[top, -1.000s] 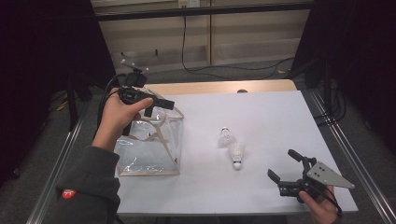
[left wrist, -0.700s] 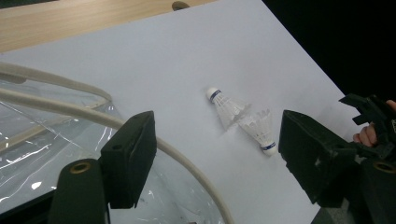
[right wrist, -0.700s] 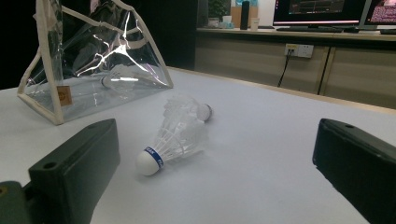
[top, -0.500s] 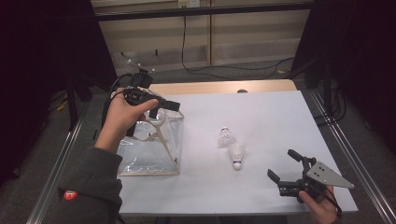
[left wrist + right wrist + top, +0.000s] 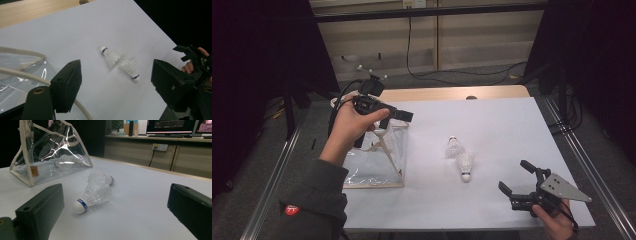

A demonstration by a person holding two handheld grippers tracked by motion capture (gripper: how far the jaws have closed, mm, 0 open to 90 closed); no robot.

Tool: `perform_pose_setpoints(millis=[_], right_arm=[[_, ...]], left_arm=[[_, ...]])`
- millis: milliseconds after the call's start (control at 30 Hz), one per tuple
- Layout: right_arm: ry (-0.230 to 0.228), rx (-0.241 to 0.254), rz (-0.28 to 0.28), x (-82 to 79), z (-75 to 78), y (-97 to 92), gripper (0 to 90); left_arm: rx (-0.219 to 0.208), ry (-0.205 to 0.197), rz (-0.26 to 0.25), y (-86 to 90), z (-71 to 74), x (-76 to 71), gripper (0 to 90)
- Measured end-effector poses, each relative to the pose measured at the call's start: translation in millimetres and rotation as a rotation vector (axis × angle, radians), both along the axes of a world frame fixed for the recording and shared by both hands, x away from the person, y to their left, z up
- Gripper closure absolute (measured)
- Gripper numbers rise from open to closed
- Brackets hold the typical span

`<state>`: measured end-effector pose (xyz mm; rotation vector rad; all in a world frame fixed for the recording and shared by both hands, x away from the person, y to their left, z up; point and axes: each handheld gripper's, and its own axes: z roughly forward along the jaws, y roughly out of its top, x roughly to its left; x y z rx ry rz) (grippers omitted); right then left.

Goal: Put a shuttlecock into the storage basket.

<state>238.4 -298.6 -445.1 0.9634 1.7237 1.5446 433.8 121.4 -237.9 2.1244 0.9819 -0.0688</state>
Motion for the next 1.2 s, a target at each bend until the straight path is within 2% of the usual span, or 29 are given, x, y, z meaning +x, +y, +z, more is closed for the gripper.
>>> perform_pose_setpoints(millis=[433, 900, 1200], right_arm=[[0.002, -0.001, 0.001, -0.3, 0.1, 0.4, 0.7], [0.003, -0.005, 0.006, -0.4, 0.1, 0.4, 0.7], [0.003, -0.002, 0.003, -0.5, 0.1, 0.4, 0.7]], left_arm=[[-0.002, -0.008, -0.040, -14.5, -0.5, -7.6, 20.9], [-0.021, 0.002, -0.067, -27.6, -7.0, -14.0, 18.5], [-0.016, 0.002, -0.091, -34.7, -10.6, -18.2, 17.0]])
